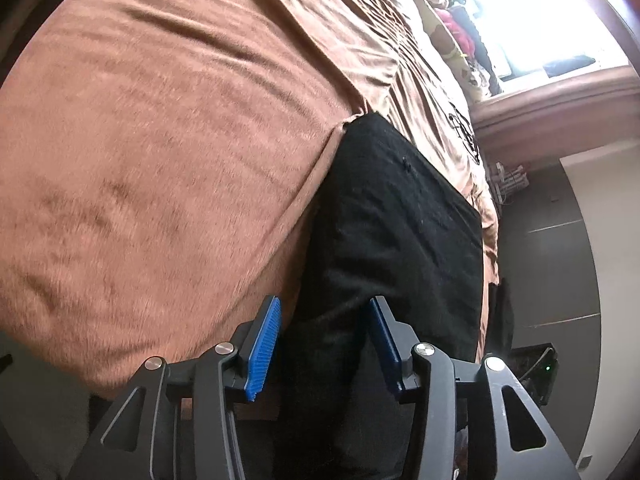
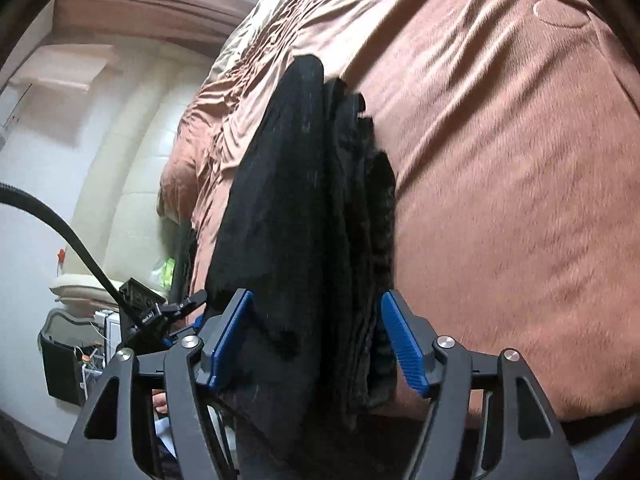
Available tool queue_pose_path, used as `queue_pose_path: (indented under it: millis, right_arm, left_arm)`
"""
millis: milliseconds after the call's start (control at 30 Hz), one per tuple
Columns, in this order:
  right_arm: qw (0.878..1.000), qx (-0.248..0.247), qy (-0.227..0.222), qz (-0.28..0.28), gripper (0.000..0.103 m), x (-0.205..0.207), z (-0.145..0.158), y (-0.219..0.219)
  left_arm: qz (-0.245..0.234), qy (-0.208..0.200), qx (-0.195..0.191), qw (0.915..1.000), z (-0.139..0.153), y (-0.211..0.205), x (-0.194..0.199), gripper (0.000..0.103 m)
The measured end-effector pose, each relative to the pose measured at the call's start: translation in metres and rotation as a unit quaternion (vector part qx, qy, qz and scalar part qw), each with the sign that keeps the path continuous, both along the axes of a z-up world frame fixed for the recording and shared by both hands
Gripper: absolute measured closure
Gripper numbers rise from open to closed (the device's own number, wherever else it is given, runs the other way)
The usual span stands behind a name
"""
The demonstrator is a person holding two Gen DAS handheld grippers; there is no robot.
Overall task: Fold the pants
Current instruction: 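Grasp the other edge of the folded pants with the right gripper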
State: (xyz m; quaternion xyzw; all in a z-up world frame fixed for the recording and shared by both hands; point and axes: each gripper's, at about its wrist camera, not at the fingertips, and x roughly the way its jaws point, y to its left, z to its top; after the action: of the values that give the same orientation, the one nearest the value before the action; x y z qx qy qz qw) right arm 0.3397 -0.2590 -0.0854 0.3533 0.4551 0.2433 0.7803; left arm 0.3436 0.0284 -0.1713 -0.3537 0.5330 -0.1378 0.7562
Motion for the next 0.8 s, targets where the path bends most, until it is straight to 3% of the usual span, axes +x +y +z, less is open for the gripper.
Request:
queue_pose_path:
  millis: [133, 267, 800]
  right_arm:
    - [1.0, 0.008, 0.004, -0.003, 0.037, 0.018, -0.008, -0.001]
    - [1.0, 0.013, 0.006, 0.001, 0.026, 0.039, -0.014, 0.003]
    - [0.998, 0.046, 0.017, 0.025, 0.025, 0.093, -0.035, 0.011]
  left_arm:
    - [-0.004, -0.005, 0.0, 1.0, 0.001, -0.005, 0.013, 0.055]
    - [-0.013, -0.004, 0.005, 0.9999, -0.001, -0.011, 0.028, 0.055]
    - [-0.03, 0.006, 0.011, 0.9995, -0.017, -0.02, 0.08, 0.053]
